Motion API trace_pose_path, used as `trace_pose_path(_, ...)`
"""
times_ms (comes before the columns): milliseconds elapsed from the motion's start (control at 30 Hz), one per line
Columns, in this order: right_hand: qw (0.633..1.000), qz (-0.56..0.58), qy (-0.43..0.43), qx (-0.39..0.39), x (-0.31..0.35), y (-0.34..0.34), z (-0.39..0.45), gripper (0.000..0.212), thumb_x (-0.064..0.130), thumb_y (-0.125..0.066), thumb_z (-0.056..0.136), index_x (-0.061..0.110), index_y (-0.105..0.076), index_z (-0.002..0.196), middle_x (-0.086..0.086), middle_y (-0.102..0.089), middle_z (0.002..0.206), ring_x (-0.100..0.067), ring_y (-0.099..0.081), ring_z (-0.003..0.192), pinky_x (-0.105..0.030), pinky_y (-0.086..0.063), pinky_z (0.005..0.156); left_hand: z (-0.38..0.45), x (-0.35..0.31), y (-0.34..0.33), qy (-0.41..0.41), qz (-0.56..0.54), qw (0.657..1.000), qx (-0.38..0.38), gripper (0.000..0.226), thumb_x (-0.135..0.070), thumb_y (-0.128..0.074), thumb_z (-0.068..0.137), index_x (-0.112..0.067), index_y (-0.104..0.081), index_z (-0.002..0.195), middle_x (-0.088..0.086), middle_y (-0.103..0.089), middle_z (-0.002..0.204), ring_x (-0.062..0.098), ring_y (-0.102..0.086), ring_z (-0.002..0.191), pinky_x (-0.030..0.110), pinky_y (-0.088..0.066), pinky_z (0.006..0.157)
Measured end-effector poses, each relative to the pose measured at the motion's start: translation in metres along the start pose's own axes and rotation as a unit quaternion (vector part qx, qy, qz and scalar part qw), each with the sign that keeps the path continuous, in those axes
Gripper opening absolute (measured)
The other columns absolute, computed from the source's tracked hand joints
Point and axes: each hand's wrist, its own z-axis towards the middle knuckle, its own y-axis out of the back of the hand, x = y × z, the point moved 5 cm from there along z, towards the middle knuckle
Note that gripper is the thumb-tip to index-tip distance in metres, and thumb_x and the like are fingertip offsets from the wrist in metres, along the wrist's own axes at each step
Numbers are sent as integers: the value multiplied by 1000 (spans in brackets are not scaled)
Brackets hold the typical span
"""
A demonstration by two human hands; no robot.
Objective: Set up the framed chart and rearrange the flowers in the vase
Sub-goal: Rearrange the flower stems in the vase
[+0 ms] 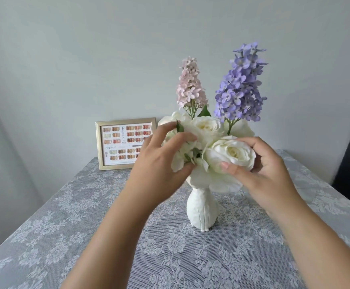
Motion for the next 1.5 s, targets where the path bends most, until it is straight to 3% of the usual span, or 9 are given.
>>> trace_pose_path(233,994,102,-28,-7,0,5,2,40,33,-85,65,35,-67,100,3,-74,102,-15,-70,94,-28,-56,79,20,-2,15,-66,46,997,2,32,-19,-81,74,-18,-72,105,-2,-68,101,22,-61,88,36,-44,88)
trace_pose_path(467,990,139,-36,4,0,2,3,36,29,-81,63,34,-69,97,4,-75,98,-12,-70,92,-23,-55,75,20,-3,19,-91,62,993,32,28,-30,-78,79,-24,-74,106,-9,-73,102,32,-59,91,41,-44,88)
trace_pose_path(733,989,140,-45,20,-1,7,0,34,30,-81,63,32,-69,95,6,-75,93,-10,-70,86,-21,-54,74,15,-10,13,-103,26,994,38,30,-30,-78,81,-21,-73,109,-3,-70,107,28,-60,93,37,-46,86)
trace_pose_path(900,989,135,-50,19,-7,15,-1,33,20,-79,66,30,-68,96,6,-73,96,-10,-67,88,-22,-54,79,-17,24,24,28,-194,978,-67,46,-60,-70,77,-47,-59,120,-19,-56,132,8,-56,121,28,-47,96)
trace_pose_path(1000,987,152,-55,16,-9,20,-1,33,16,-76,67,27,-68,98,4,-73,99,-12,-67,92,-25,-54,83,-57,61,6,189,-390,886,-166,17,-40,-63,88,-47,-64,104,-17,-68,115,10,-66,104,28,-52,83)
trace_pose_path(1100,985,158,-62,24,-10,20,-1,34,15,-76,67,26,-68,99,4,-74,99,-12,-68,93,-25,-55,82,-84,76,-43,299,-347,885,-80,34,-15,-61,93,-47,-67,81,-22,-71,85,5,-66,79,20,-49,69)
trace_pose_path(1200,986,151,-59,28,-9,18,-2,36,15,-76,67,28,-68,100,3,-74,100,-12,-68,94,-27,-55,85,-84,67,-79,305,-329,894,-2,13,-25,-73,87,-38,-70,89,-17,-74,86,1,-69,78,29,-57,71)
trace_pose_path(1300,986,154,-58,24,-8,18,-3,37,14,-76,67,29,-68,100,4,-73,101,-12,-68,95,-28,-55,87,-69,58,-90,287,-366,885,-36,20,-28,-78,82,-26,-72,101,-13,-77,93,6,-72,87,30,-56,78)
trace_pose_path(1500,986,152,-68,33,-9,19,-3,49,36,-88,61,25,-66,104,2,-73,104,-14,-67,98,-26,-54,84,-43,38,-98,272,-399,870,-96,24,-22,-69,73,-39,-69,91,-19,-74,89,-7,-64,83,17,-54,75)
